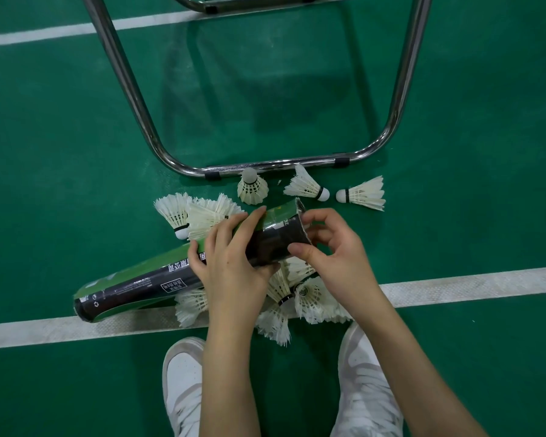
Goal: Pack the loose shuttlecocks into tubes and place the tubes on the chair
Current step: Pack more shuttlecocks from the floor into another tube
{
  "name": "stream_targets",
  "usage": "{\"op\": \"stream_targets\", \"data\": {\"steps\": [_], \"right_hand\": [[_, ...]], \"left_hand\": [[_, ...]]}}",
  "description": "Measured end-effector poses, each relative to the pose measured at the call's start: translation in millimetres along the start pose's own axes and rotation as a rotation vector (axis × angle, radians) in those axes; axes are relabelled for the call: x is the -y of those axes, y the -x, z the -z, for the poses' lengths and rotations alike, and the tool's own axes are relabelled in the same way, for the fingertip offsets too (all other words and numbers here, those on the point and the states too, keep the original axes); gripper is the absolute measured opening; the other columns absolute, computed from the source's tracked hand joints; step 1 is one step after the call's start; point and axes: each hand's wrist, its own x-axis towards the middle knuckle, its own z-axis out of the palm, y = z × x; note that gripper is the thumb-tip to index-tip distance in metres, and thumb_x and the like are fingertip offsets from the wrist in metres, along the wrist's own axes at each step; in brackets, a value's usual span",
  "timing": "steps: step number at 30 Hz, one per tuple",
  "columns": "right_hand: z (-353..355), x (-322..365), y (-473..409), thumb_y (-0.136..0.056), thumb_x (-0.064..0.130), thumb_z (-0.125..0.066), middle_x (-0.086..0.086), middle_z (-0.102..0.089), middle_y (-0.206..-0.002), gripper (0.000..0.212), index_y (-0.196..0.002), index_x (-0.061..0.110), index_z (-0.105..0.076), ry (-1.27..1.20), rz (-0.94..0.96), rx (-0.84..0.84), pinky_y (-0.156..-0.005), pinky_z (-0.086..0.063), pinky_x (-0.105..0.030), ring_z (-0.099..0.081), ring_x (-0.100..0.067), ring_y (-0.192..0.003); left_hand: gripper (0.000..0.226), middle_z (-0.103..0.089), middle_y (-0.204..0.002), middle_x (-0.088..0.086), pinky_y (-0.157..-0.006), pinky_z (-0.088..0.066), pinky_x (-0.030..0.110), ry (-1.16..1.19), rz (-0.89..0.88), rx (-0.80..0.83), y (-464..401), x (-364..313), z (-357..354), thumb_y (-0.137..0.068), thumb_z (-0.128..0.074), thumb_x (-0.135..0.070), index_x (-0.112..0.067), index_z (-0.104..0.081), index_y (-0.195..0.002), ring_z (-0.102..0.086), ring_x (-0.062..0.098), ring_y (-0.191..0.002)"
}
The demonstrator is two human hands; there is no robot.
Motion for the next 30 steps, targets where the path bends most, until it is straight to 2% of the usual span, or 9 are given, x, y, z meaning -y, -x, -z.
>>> {"op": "stream_targets", "data": {"steps": [6,8,12,14,18,21,25,28,30], "right_hand": [[10.5,8.3,-4.5,-0.083,0.002,-0.065,0.004,-0.070,-0.087,0.027,-0.092,0.025,-0.055,0.030,-0.014,0.157,-0.074,-0.049,-0.014,-0.064,0.000,-0.080],[15.6,10.2,-7.2,-0.082,0.003,-0.066,0.005,-0.069,-0.088,0.024,-0.092,0.025,-0.060,0.104,0.015,0.213,-0.079,-0.051,-0.021,-0.063,-0.001,-0.084],[19.2,9.3,-9.9,-0.076,0.016,-0.075,-0.007,-0.067,-0.093,0.019,-0.089,0.024,-0.064,0.191,0.038,0.232,-0.091,-0.046,-0.038,-0.060,-0.022,-0.093],[18.3,7.9,-9.8,-0.069,0.024,-0.076,-0.003,-0.066,-0.090,0.021,-0.086,0.027,-0.063,0.222,0.059,0.216,-0.089,-0.044,-0.036,-0.058,-0.022,-0.093],[18.8,5.6,-9.0,-0.075,0.013,-0.075,-0.004,-0.061,-0.079,0.019,-0.078,0.027,-0.062,0.216,0.074,0.181,-0.081,-0.046,-0.035,-0.055,-0.025,-0.085],[18.9,7.5,-8.8,-0.078,0.009,-0.072,0.004,-0.060,-0.075,0.023,-0.079,0.029,-0.061,0.214,0.053,0.211,-0.079,-0.047,-0.031,-0.056,-0.020,-0.081],[17.7,9.9,-10.2,-0.080,0.004,-0.068,0.007,-0.064,-0.085,0.026,-0.091,0.025,-0.057,0.185,0.030,0.249,-0.083,-0.047,-0.027,-0.061,-0.012,-0.085],[19.0,10.7,-11.6,-0.083,0.001,-0.065,0.010,-0.066,-0.090,0.031,-0.096,0.026,-0.053,0.149,0.006,0.288,-0.080,-0.047,-0.015,-0.063,-0.001,-0.087],[20.6,10.3,-12.3,-0.085,-0.003,-0.061,0.011,-0.067,-0.088,0.032,-0.097,0.025,-0.051,0.119,-0.016,0.316,-0.078,-0.046,-0.013,-0.063,0.002,-0.085]], "left_hand": [[0.079,-0.054,-0.123,-0.010,-0.102,-0.019,0.057,0.019,-0.009,-0.022,0.3,-3.8,0.5,-0.054,-0.085,-0.021,-0.034,-0.055,-0.125,-0.046,0.019,-0.118],[0.079,-0.054,-0.123,-0.010,-0.102,-0.019,0.056,0.022,-0.016,-0.020,0.8,-4.0,1.5,-0.054,-0.085,-0.021,-0.034,-0.054,-0.125,-0.046,0.019,-0.119],[0.079,-0.055,-0.123,-0.009,-0.102,-0.019,0.054,0.029,-0.012,-0.025,0.5,-4.8,3.1,-0.053,-0.086,-0.022,-0.033,-0.055,-0.125,-0.046,0.019,-0.118],[0.079,-0.055,-0.122,-0.008,-0.102,-0.020,0.056,0.027,-0.011,-0.033,0.3,-5.4,3.4,-0.053,-0.086,-0.022,-0.032,-0.055,-0.125,-0.046,0.020,-0.118],[0.078,-0.054,-0.122,-0.008,-0.102,-0.020,0.058,0.024,-0.022,-0.022,0.3,-5.8,4.7,-0.054,-0.086,-0.020,-0.032,-0.055,-0.125,-0.046,0.020,-0.119],[0.077,-0.054,-0.123,-0.009,-0.103,-0.019,0.057,0.018,-0.027,-0.004,-0.2,-5.8,5.4,-0.056,-0.085,-0.021,-0.032,-0.054,-0.126,-0.045,0.020,-0.120],[0.076,-0.054,-0.123,-0.008,-0.103,-0.018,0.056,0.025,-0.024,0.005,-1.1,-6.8,4.9,-0.057,-0.085,-0.023,-0.032,-0.054,-0.126,-0.045,0.020,-0.120],[0.076,-0.054,-0.123,-0.008,-0.101,-0.020,0.058,0.020,-0.023,0.010,-1.6,-8.6,4.7,-0.056,-0.085,-0.024,-0.032,-0.054,-0.126,-0.046,0.021,-0.120],[0.076,-0.054,-0.123,-0.008,-0.100,-0.021,0.058,0.015,-0.022,0.017,-1.6,-9.0,4.5,-0.056,-0.085,-0.026,-0.032,-0.054,-0.126,-0.046,0.020,-0.120]]}}
